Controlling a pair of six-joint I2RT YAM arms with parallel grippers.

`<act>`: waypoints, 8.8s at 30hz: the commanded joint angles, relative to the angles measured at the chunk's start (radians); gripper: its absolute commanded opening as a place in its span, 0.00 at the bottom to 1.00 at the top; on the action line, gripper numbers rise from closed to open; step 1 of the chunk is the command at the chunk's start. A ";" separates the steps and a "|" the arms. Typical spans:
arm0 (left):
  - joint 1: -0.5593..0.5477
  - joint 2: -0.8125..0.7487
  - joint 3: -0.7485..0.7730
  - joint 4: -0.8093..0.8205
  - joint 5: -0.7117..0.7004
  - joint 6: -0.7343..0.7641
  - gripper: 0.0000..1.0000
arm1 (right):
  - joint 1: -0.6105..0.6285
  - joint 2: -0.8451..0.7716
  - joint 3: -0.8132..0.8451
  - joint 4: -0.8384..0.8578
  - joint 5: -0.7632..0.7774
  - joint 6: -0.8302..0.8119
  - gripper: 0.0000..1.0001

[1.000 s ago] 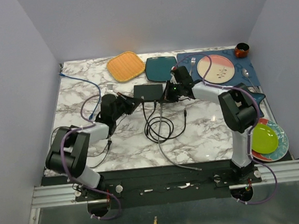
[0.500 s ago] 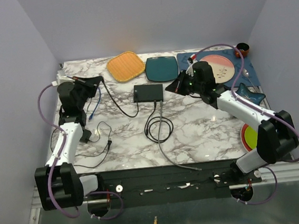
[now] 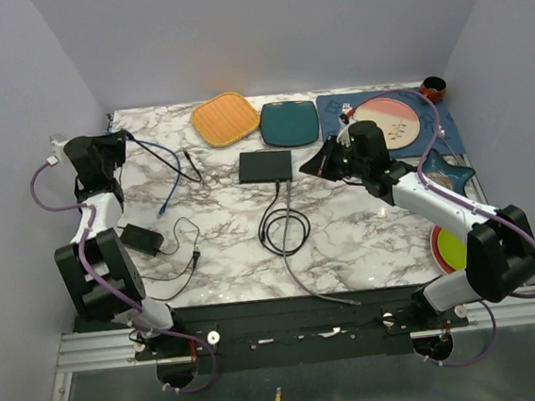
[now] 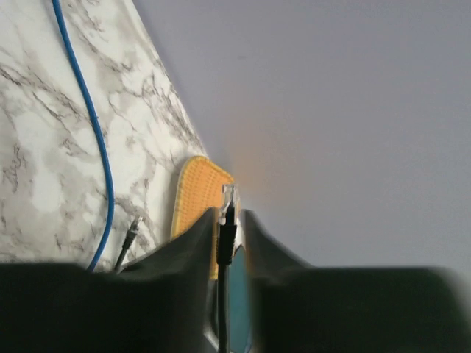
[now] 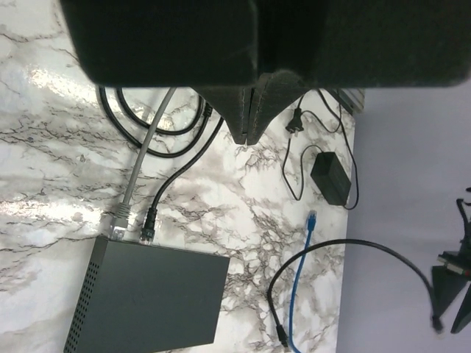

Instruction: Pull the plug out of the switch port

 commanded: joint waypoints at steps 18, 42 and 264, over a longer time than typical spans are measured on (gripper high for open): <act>-0.319 -0.203 -0.097 -0.232 -0.014 0.127 0.99 | 0.003 0.312 0.288 -0.075 -0.031 -0.059 0.04; -0.730 0.234 -0.277 0.261 0.061 -0.034 0.76 | -0.079 0.667 0.590 -0.184 -0.123 -0.047 0.03; -0.771 0.481 -0.449 0.561 0.117 -0.182 0.00 | 0.098 0.619 0.339 -0.230 -0.066 -0.096 0.03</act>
